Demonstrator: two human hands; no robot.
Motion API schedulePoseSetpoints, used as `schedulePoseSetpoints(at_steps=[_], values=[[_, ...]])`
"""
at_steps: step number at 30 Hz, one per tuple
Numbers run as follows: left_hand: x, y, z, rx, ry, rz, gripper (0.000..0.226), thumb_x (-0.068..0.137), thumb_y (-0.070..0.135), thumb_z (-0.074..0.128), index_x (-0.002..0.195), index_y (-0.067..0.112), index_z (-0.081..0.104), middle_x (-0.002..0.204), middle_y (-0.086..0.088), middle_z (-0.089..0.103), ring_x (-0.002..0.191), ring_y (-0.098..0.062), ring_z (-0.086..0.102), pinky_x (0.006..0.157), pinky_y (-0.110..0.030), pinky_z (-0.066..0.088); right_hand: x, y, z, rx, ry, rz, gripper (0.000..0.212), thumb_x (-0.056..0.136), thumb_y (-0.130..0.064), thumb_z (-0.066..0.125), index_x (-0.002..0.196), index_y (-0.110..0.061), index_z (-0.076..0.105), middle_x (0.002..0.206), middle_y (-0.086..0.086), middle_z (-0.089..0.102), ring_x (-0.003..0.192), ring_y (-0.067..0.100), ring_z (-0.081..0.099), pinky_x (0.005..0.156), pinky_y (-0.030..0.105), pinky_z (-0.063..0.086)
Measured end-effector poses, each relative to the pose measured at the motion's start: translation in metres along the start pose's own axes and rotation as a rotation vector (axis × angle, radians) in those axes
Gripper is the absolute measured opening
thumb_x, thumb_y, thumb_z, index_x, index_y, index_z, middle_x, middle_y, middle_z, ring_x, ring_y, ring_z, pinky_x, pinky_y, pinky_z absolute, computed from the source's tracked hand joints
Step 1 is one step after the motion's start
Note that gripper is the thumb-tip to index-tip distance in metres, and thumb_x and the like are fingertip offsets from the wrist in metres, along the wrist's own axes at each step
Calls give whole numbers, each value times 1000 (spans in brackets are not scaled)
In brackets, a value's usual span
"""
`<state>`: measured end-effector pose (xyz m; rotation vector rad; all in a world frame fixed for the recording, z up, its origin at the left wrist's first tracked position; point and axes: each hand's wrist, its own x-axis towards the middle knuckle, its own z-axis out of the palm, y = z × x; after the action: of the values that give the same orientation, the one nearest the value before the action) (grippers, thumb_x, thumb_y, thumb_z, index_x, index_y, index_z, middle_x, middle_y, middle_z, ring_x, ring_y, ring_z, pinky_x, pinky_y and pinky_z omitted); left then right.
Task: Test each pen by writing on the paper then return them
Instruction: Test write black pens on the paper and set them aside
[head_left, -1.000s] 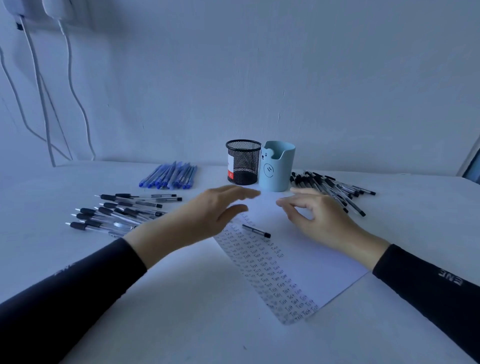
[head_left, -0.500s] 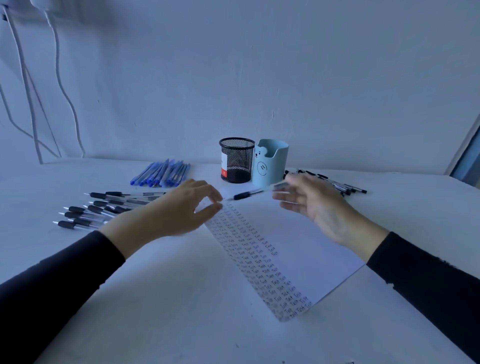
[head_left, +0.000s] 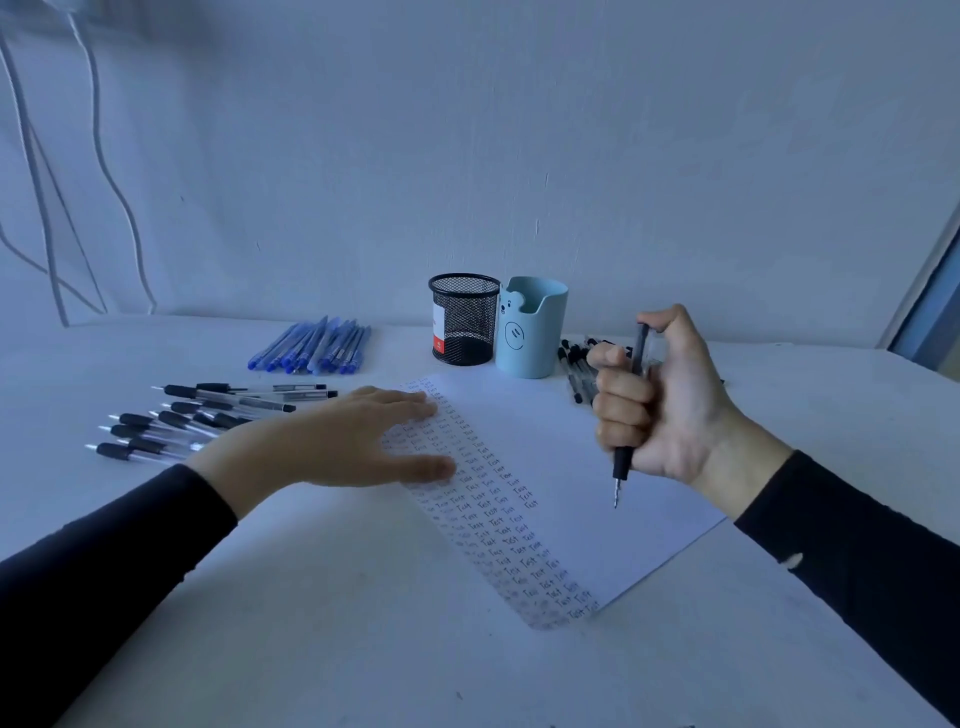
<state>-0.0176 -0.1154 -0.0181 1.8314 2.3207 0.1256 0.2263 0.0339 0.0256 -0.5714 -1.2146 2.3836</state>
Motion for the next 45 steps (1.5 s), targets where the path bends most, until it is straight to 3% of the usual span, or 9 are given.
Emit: schedulePoseSetpoints(at_steps=[6, 9, 11, 14, 18, 22, 24, 32, 45], values=[[-3, 1, -1, -24, -18, -17, 109, 55, 99, 31, 150, 45, 22, 157, 24, 17, 145, -5, 14, 118, -41, 14, 2, 5, 4, -95, -3, -62, 44, 79, -54, 57, 97, -15, 68, 49, -9, 26, 27, 3, 17, 30, 16, 8], [-2, 0, -4, -42, -25, -25, 111, 53, 100, 33, 148, 45, 25, 156, 22, 21, 144, -8, 17, 118, -44, 16, 6, 10, 3, -55, -53, -53, 33, 96, -26, 41, 113, -9, 64, 49, -6, 39, 33, 5, 34, 31, 15, 26], [-2, -2, -6, -53, -25, -33, 107, 55, 98, 37, 147, 44, 28, 155, 21, 24, 143, -8, 19, 118, -45, 18, 6, 14, 0, -115, -84, 10, 48, 98, -31, 29, 116, -6, 65, 53, 5, 53, 41, 16, 51, 39, 20, 41], [-4, -4, -6, -49, -25, -30, 105, 58, 98, 38, 147, 44, 28, 155, 21, 24, 143, -7, 19, 119, -45, 18, 7, 21, -1, -427, -69, 32, 62, 101, -50, 24, 114, -7, 67, 47, 8, 50, 37, 17, 43, 39, 21, 35], [-4, -2, -5, -35, 23, -20, 105, 56, 98, 31, 146, 43, 33, 154, 20, 29, 141, -7, 24, 117, -42, 21, 7, 35, 3, -547, -121, -5, 36, 102, -27, 42, 124, -5, 60, 105, 17, 73, 80, 20, 69, 67, 27, 58], [-4, -1, -3, -10, 23, -17, 94, 65, 94, 38, 145, 45, 32, 154, 19, 28, 142, -9, 23, 117, -44, 21, 4, 43, 5, -811, -66, -149, 9, 91, -18, 66, 85, -12, 66, 80, 8, 72, 64, 13, 59, 56, 20, 47], [-4, -2, -3, -6, 9, -1, 87, 67, 91, 40, 144, 51, 30, 156, 17, 26, 143, -10, 22, 118, -46, 20, 3, 45, 6, -899, -18, -210, 25, 85, -25, 73, 68, -17, 56, 63, 3, 65, 52, 9, 49, 48, 16, 38], [-5, 3, -4, 4, -31, -23, 84, 70, 86, 37, 146, 52, 23, 159, 17, 16, 147, -14, 16, 118, -48, 15, 0, 56, 12, -1016, -18, -249, 37, 80, -38, 76, 57, -16, 58, 59, 6, 64, 49, 13, 51, 46, 20, 40], [-6, 6, -5, 1, -31, -24, 83, 72, 83, 39, 146, 51, 24, 159, 16, 17, 147, -14, 15, 118, -46, 15, -1, 68, 12, -1094, 38, -323, 41, 90, -16, 68, 54, -7, 51, 53, 20, 56, 40, 13, 42, 41, 17, 37]])
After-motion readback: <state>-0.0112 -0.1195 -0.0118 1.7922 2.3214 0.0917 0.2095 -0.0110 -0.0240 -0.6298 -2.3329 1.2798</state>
